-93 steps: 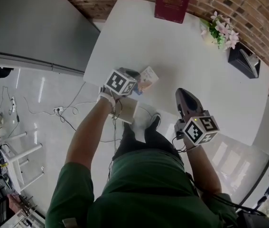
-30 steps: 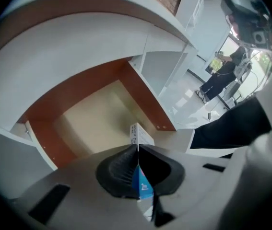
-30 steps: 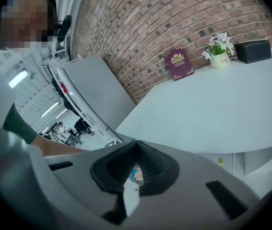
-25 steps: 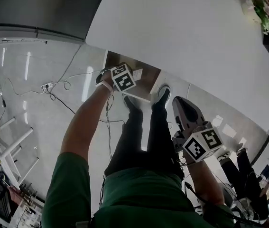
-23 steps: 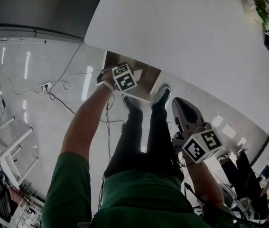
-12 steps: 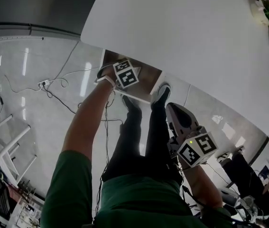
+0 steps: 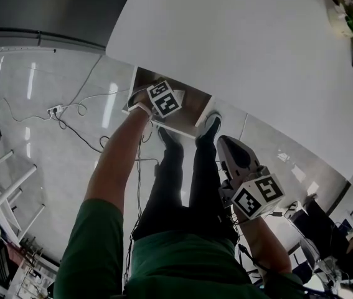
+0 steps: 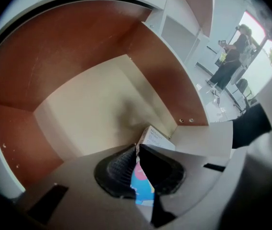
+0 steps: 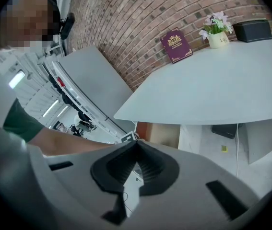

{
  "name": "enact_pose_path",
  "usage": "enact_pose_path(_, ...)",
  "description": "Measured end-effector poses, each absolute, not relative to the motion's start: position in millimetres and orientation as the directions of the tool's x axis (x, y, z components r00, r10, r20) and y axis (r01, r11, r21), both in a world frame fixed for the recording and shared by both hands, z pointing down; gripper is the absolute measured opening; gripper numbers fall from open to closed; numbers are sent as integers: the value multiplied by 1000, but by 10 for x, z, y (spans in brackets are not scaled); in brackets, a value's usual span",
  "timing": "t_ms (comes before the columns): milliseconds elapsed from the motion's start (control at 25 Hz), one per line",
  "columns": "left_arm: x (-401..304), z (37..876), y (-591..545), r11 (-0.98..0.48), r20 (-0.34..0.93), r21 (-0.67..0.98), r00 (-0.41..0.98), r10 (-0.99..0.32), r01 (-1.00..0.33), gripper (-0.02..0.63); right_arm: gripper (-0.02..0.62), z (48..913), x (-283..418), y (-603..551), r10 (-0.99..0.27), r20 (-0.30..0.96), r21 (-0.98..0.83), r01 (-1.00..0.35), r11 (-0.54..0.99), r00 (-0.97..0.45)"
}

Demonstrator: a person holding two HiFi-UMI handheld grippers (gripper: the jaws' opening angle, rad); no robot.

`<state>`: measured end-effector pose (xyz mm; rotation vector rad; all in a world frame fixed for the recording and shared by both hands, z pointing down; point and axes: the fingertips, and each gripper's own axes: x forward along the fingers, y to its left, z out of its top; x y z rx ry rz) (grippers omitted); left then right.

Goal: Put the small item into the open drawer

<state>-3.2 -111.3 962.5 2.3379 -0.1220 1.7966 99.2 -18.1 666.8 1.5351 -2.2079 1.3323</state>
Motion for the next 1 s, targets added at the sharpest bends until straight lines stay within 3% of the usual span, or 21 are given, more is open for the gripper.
enact_pose_path(640, -108, 9291, -1080, -931, 933, 152, 359, 25, -332, 15, 3, 6480, 801, -273, -679, 537, -578, -804, 137, -502)
enact_pose_path(1000, -336, 8516, -1184, -880, 882, 134, 459, -104, -456, 15, 3, 6155, 676, -491, -700, 498, -569, -802, 181, -512)
